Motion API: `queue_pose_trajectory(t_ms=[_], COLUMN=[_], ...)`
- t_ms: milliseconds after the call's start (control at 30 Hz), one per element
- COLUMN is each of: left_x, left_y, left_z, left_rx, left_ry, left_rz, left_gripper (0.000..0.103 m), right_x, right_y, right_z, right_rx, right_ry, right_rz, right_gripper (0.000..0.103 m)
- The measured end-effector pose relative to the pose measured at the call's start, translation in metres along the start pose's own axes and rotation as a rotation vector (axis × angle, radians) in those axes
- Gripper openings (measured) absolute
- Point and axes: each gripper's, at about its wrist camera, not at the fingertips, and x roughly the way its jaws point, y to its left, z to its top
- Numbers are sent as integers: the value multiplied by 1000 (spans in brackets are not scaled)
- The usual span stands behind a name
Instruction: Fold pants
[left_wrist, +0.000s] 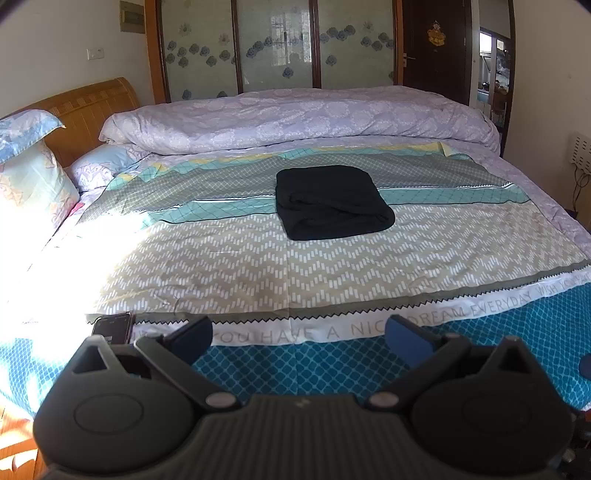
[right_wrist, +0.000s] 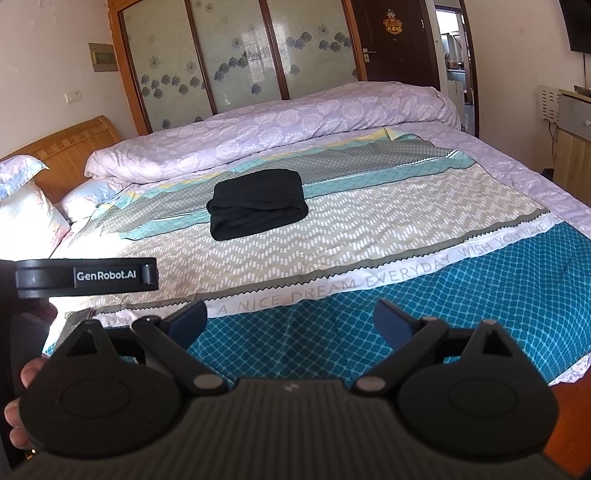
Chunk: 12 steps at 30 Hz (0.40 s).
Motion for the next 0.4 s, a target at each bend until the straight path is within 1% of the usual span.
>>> queue_pose_trajectory(t_ms=[100, 233, 333, 400], left_x=[-1, -1, -5, -5], left_y=[-1, 0, -1, -1], left_z=[0, -1, -2, -1], left_rx=[2, 0, 3, 3], left_ry=[-7, -5, -27, -23], left_rz=[-2, -40, -32, -27], left_gripper=[103, 103, 103, 103], right_x=[0, 1, -1, -2], right_y=[2, 5, 6, 6], right_z=[-1, 0, 1, 1], right_rx=[-7, -17, -19, -22], right_ry=[5, 8, -2, -10], right_rz=[2, 4, 5, 1], right_gripper=[98, 98, 98, 98])
